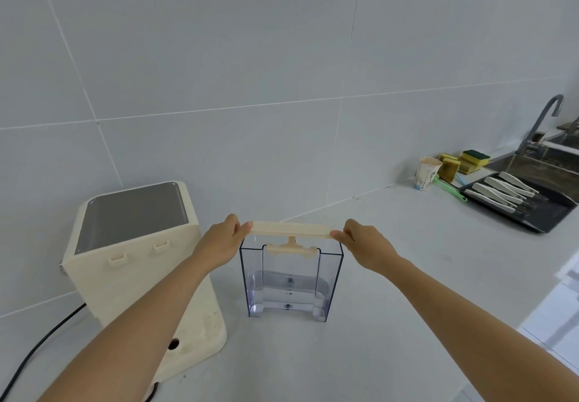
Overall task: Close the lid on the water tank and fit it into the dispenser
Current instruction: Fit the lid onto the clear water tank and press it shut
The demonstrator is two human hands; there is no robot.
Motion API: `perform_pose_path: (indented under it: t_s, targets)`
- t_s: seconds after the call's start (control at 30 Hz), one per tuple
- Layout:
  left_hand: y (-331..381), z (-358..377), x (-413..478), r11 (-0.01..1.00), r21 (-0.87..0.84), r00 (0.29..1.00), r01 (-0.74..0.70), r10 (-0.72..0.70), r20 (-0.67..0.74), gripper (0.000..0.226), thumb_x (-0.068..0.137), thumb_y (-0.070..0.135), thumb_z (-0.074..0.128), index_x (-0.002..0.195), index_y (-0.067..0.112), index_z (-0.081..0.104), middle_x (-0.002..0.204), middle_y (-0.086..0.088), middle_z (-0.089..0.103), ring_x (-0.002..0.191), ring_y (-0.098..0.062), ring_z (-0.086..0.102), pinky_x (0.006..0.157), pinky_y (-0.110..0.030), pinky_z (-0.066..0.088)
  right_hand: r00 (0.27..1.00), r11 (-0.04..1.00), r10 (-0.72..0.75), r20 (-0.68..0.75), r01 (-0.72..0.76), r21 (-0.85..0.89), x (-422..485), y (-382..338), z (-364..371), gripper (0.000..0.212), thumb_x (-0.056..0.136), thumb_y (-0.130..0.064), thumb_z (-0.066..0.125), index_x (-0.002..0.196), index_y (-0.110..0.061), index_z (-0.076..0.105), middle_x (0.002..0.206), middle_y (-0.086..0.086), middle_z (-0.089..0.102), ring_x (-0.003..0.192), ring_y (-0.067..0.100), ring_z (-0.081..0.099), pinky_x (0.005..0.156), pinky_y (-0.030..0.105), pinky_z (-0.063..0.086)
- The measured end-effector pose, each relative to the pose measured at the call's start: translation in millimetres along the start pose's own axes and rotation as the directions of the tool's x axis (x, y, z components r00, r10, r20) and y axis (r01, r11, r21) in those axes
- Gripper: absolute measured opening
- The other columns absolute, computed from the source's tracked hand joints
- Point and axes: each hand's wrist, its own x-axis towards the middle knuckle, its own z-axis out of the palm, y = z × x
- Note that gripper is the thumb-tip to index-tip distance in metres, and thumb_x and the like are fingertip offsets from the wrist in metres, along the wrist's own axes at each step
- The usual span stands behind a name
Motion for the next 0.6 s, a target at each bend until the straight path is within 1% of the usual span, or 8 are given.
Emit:
perform_pose_path:
  t_s: [0.03,0.1,0.23,0.3,0.33,0.43,0.5,0.6]
  targets:
    - [-2,1,-3,1.0,0.016,1.0,-0.012,0.012,0.003,0.033,0.093,0.041,0.032,0.075,0.013,0.035,0.073,-0.011,0.053,0.08,-0.036,0.059,0.067,-0.035,0.036,1.0,0.999,-0.003,0.008,0.004,-0.036,-2,1,2,0.041,0.092,-0.05,0.03,0.084,-0.01,0.038,0.069,0.003,0.045,0.067,0.024,0.043,0.052,0.028,0.028]
    - [-5,2,-7,0.998,0.048,0.999,-0.033,0.033,0.01,0.033,0.093,0.04,0.032,0.077,0.012,0.036,0.075,-0.012,0.055,0.07,-0.03,0.051,0.066,-0.034,0.035,1.0,0.994,-0.014,0.013,0.016,-0.111,-6,2,5,0.04,0.093,-0.05,0.03,0.085,-0.011,0.036,0.072,0.003,0.045,0.068,0.025,0.043,0.05,0.027,0.026]
    - [-8,4,-13,0.989,0.127,0.997,-0.07,0.068,0.021,0.032,0.093,0.039,0.033,0.081,0.01,0.037,0.064,-0.002,0.046,0.066,-0.026,0.044,0.063,-0.033,0.032,0.998,0.963,-0.058,0.005,0.057,-0.264,-10,3,10,0.035,0.094,-0.047,0.029,0.086,-0.013,0.034,0.08,0.004,0.048,0.07,0.025,0.044,0.049,0.027,0.025]
    - [-9,5,-14,0.984,0.162,0.997,-0.079,0.076,0.026,0.031,0.093,0.039,0.033,0.081,0.011,0.036,0.063,-0.001,0.043,0.064,-0.025,0.043,0.061,-0.033,0.032,0.997,0.941,-0.081,0.004,0.078,-0.33,-11,3,11,0.032,0.095,-0.044,0.03,0.086,-0.014,0.033,0.078,0.003,0.046,0.073,0.025,0.044,0.049,0.026,0.026]
    - [-9,6,-16,0.981,0.175,0.997,-0.08,0.077,0.028,0.03,0.094,0.039,0.032,0.081,0.011,0.035,0.062,0.0,0.043,0.063,-0.024,0.043,0.06,-0.033,0.031,0.996,0.93,-0.091,0.007,0.087,-0.356,-12,3,12,0.031,0.095,-0.044,0.03,0.086,-0.014,0.032,0.074,0.001,0.043,0.073,0.024,0.045,0.048,0.026,0.025]
    - [-9,8,-19,0.976,0.202,0.996,-0.085,0.081,0.028,0.029,0.094,0.037,0.03,0.082,0.012,0.034,0.06,0.002,0.041,0.061,-0.023,0.041,0.057,-0.032,0.029,0.993,0.909,-0.115,0.013,0.111,-0.401,-14,4,16,0.033,0.095,-0.046,0.028,0.085,-0.014,0.03,0.062,-0.004,0.032,0.072,0.023,0.044,0.048,0.028,0.026]
    - [-9,9,-20,0.975,0.207,0.996,-0.085,0.083,0.019,0.028,0.095,0.037,0.03,0.083,0.012,0.033,0.059,0.002,0.04,0.06,-0.022,0.041,0.054,-0.032,0.028,0.992,0.903,-0.126,0.007,0.118,-0.413,-15,3,17,0.034,0.095,-0.046,0.027,0.086,-0.014,0.03,0.061,-0.005,0.03,0.072,0.023,0.043,0.047,0.027,0.025]
    - [-10,11,-21,0.98,0.186,0.998,-0.069,0.069,0.005,0.028,0.095,0.037,0.029,0.083,0.012,0.033,0.057,0.001,0.04,0.061,-0.025,0.042,0.056,-0.033,0.028,0.991,0.897,-0.136,-0.006,0.12,-0.426,-17,3,17,0.032,0.096,-0.045,0.025,0.086,-0.014,0.029,0.06,-0.005,0.029,0.071,0.023,0.042,0.045,0.025,0.022]
